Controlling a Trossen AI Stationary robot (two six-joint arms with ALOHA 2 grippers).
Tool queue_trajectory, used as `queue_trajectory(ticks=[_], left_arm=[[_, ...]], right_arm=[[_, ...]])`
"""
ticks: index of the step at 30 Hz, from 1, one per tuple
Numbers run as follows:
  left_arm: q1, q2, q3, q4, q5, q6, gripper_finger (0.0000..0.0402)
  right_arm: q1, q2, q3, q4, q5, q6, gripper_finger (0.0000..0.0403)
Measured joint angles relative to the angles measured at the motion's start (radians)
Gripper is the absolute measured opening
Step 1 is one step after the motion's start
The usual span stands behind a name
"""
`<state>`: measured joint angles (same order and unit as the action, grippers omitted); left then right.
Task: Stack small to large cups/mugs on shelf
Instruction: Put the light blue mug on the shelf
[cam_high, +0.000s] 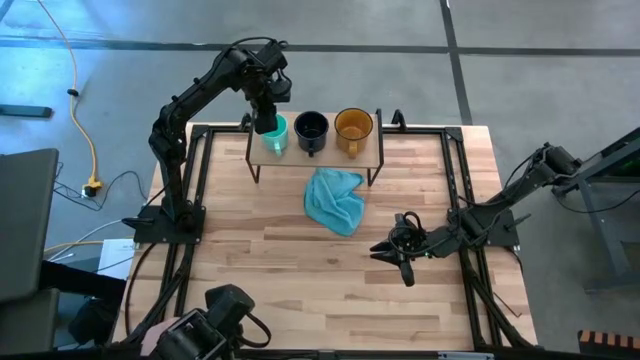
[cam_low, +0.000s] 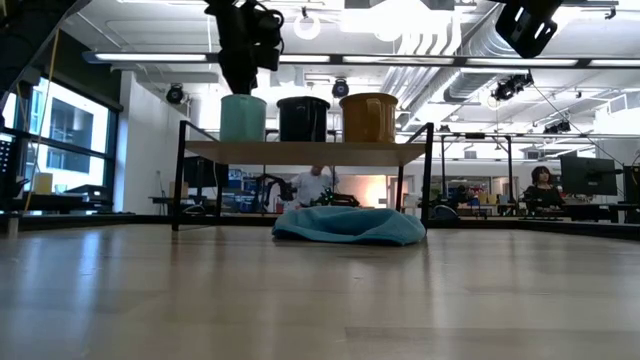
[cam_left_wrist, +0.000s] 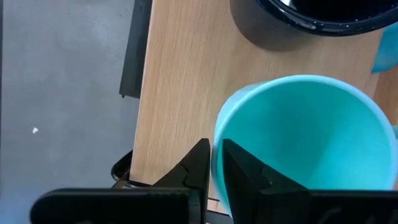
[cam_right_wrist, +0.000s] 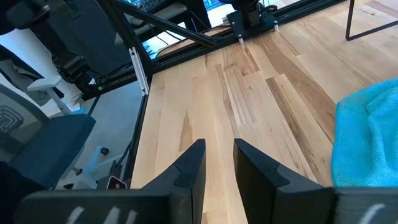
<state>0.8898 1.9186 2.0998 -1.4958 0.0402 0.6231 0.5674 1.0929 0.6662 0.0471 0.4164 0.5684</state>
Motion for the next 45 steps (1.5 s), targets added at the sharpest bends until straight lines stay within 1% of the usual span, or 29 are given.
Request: queue_trajectory(ticks=[12,18,23,35,37,39,43,45], left_arm=[[0.0,0.0,0.0,-0.001,-0.042,-0.007,0.0033],[0.0,0.0,0.0,-0.002,-0.011,-0.001,0.0033],[0.0,0.0,0.0,-0.002,-0.011,0.024,0.0033],[0.0,-0.001,0.0,0.004,-0.014,0.024,0.0034],[0.0,-0.001,0.0,0.004,-0.01,0.024,0.0041],[0.0,-0.001,0.0,0.004,-0.01,0.024,0.0057],[0.0,-0.001,0.0,0.005,-0.009,0.01,0.0109],[0.0,-0.001,0.0,0.007,-0.028,0.009,0.0138]], right_arm=[[0.0,0.0,0.0,0.0,0.0,0.0,0.0073],[0.0,0.0,0.0,0.0,0.0,0.0,0.0073],[0.0,0.0,0.0,0.0,0.0,0.001,0.0073],[0.0,0.0,0.0,-0.003,0.0,0.0,0.0073],[0.0,0.0,0.0,-0.003,0.0,0.0,0.0073],[0.0,0.0,0.0,-0.003,0.0,0.0,0.0073],[0.0,0.0,0.0,-0.003,0.0,0.0,0.0073],[0.0,0.0,0.0,-0.002,0.0,0.0,0.0073]])
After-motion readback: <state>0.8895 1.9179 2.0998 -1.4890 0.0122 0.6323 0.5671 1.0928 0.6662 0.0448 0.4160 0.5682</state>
